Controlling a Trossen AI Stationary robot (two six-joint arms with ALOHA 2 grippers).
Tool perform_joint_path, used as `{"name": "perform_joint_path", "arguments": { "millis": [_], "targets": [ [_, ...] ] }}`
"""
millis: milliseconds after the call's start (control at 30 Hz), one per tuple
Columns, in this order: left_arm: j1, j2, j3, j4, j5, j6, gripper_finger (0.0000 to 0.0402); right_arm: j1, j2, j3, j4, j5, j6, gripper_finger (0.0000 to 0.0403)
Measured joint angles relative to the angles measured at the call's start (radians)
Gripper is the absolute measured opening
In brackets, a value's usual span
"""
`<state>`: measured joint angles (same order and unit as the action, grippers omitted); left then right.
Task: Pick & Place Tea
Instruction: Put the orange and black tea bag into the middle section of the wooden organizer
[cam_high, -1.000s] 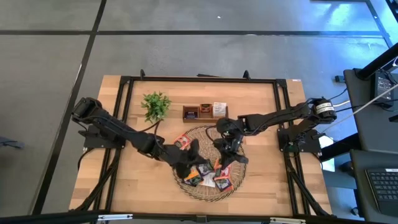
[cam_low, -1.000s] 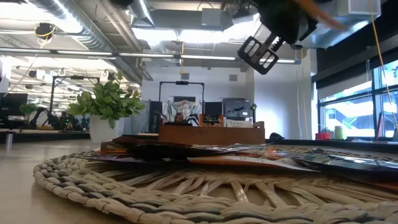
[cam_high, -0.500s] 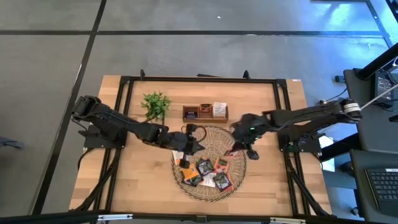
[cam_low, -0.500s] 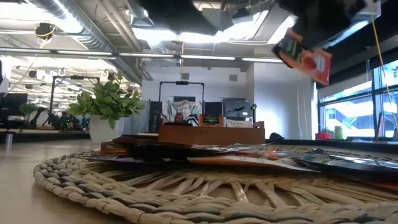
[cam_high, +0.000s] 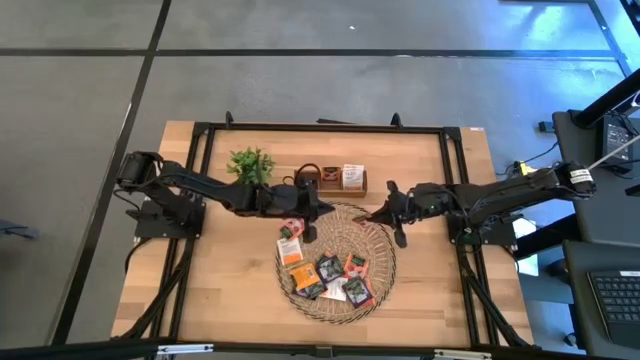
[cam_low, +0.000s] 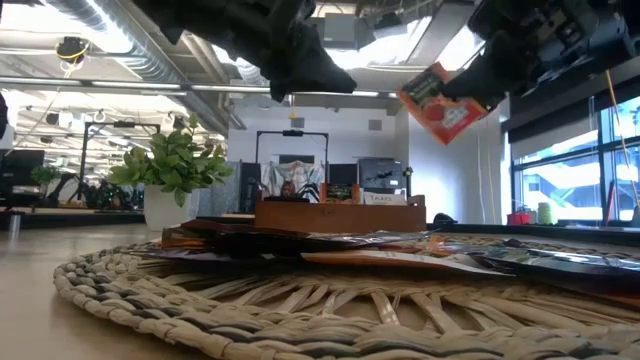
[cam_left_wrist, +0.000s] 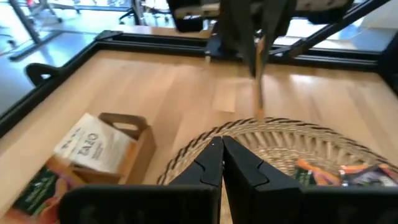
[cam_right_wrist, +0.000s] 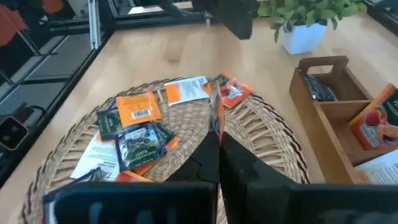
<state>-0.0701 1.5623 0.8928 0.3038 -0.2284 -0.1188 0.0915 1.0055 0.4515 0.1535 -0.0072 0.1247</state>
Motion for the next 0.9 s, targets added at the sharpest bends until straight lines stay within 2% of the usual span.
{"name": "perform_joint_path", "arguments": {
  "millis": [167, 400, 533, 767, 900],
  "targets": [
    [0.005, 0.000, 0.000, 0.018, 0.068, -0.068, 0.0029, -0.004, 0.088, 0.000, 0.063, 0.029, -0.025, 0.0006],
    [0.007, 0.000, 0.000, 0.013, 0.100, -0.126, 0.0118, -0.004, 0.218, 0.003, 0.211, 0.028, -0.027, 0.0006],
    [0.007, 0.000, 0.000, 0.029, 0.098, -0.163, 0.0152, -0.004, 0.266, 0.032, 0.251, 0.027, -0.028, 0.0006],
    [0.007, 0.000, 0.000, 0.029, 0.104, -0.209, 0.0168, -0.004, 0.324, 0.117, 0.238, 0.023, -0.059, 0.0006],
    [0.007, 0.000, 0.000, 0.028, 0.192, -0.209, 0.0169, -0.004, 0.341, 0.156, 0.213, 0.024, -0.082, 0.0006]
  ]
}}
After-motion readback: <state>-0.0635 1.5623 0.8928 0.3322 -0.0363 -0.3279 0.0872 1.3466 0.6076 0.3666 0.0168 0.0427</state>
